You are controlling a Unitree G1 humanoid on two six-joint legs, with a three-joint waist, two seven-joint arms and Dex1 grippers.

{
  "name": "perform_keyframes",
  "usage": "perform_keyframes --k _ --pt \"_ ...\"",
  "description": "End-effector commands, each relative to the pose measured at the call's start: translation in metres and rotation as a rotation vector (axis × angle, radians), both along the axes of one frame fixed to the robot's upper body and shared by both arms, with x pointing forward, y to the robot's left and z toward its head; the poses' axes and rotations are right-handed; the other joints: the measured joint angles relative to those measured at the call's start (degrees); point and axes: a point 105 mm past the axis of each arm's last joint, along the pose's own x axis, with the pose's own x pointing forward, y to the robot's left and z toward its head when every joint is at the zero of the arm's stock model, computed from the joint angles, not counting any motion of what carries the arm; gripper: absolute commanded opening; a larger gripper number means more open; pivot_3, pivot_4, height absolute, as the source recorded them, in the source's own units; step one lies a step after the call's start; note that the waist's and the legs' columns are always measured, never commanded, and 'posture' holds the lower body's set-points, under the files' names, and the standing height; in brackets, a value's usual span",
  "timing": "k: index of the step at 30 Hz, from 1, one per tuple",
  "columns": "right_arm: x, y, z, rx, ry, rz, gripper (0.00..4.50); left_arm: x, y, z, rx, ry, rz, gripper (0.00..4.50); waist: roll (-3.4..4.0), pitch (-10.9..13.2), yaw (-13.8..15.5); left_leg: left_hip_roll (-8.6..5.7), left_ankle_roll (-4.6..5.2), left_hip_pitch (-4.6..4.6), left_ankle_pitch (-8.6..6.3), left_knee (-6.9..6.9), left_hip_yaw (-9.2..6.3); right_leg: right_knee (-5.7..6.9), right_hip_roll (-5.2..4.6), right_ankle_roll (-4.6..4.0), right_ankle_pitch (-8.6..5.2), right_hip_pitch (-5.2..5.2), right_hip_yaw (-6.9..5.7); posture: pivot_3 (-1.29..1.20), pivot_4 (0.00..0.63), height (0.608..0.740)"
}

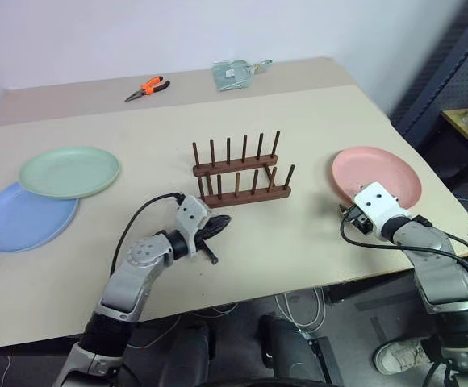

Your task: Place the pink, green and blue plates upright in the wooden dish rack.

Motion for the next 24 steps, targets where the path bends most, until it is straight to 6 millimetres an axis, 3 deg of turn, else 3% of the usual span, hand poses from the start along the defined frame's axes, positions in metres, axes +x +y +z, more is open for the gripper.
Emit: perform_keyframes --k 1,5,8,11,13,16,18,20,24 --pt "0.008 -0.004 0.004 -0.001 -0.029 -0.029 1.91 -0.008 -0.018 0.025 -0.065 -0.062 -0.084 0.00 -0.01 0.0 0.0 0.00 0.00 -0.02 0.00 0.01 0.00 0.00 0.01 0.00 0.00 -0.01 0.00 0.00 0.150 0.739" --pt "0.012 -0.005 0.005 -0.016 -0.043 -0.039 0.05 -0.013 -0.022 0.024 -0.058 -0.064 -0.104 0.00 0.00 0.0 -0.1 -0.01 0.00 -0.02 0.00 0.00 0.00 0.00 0.02 0.00 0.00 -0.01 0.00 0.00 0.150 0.739" --pt "0.013 0.003 0.021 -0.063 -0.107 0.016 0.05 -0.013 -0.018 0.022 -0.044 -0.070 -0.086 0.00 0.00 0.0 0.0 -0.01 0.00 -0.02 0.00 0.00 -0.01 0.00 0.03 0.01 0.00 -0.02 0.00 0.00 0.150 0.739" --pt "0.011 0.035 0.071 0.075 -0.273 0.169 0.05 -0.009 -0.005 0.021 -0.044 -0.073 -0.029 0.00 0.09 0.1 -0.3 -0.01 0.00 -0.06 0.00 0.00 0.00 0.00 0.02 0.01 0.00 -0.07 0.01 0.00 0.150 0.739" --pt "0.003 0.059 0.109 0.306 -0.362 0.281 0.05 -0.006 0.005 0.018 -0.036 -0.069 0.006 0.00 0.11 0.2 -0.6 0.03 0.01 -0.06 0.00 -0.01 -0.01 0.02 0.08 0.02 0.00 -0.10 0.02 0.00 0.150 0.739" --pt "-0.021 0.097 0.173 0.816 -0.423 0.523 0.05 -0.005 0.016 0.014 -0.011 -0.067 0.030 0.00 0.16 0.3 -0.5 0.13 0.01 -0.05 0.00 0.00 -0.06 0.08 0.13 0.01 0.02 -0.13 0.02 0.00 0.150 0.739" --pt "-0.041 0.115 0.199 1.033 -0.392 0.690 0.05 -0.004 0.019 0.014 -0.006 -0.070 0.034 0.00 0.14 0.3 -0.1 0.30 0.01 -0.11 0.00 0.01 -0.07 0.06 0.15 0.01 0.02 -0.13 -0.02 0.00 0.150 0.739" --pt "-0.051 0.126 0.210 1.158 -0.334 0.784 0.05 -0.003 0.021 0.015 -0.008 -0.073 0.041 0.00 0.10 0.2 0.3 0.30 0.02 -0.27 -0.01 0.02 -0.23 -0.02 0.14 0.00 0.01 -0.15 -0.16 0.00 0.150 0.739" --pt "-0.051 0.138 0.203 1.220 -0.219 0.809 0.05 -0.003 0.021 0.016 -0.009 -0.080 0.051 0.00 0.10 0.2 0.3 0.14 0.02 -0.48 -0.01 0.09 -0.25 -0.11 -0.03 -0.18 0.11 -0.23 -0.18 0.00 0.150 0.739"
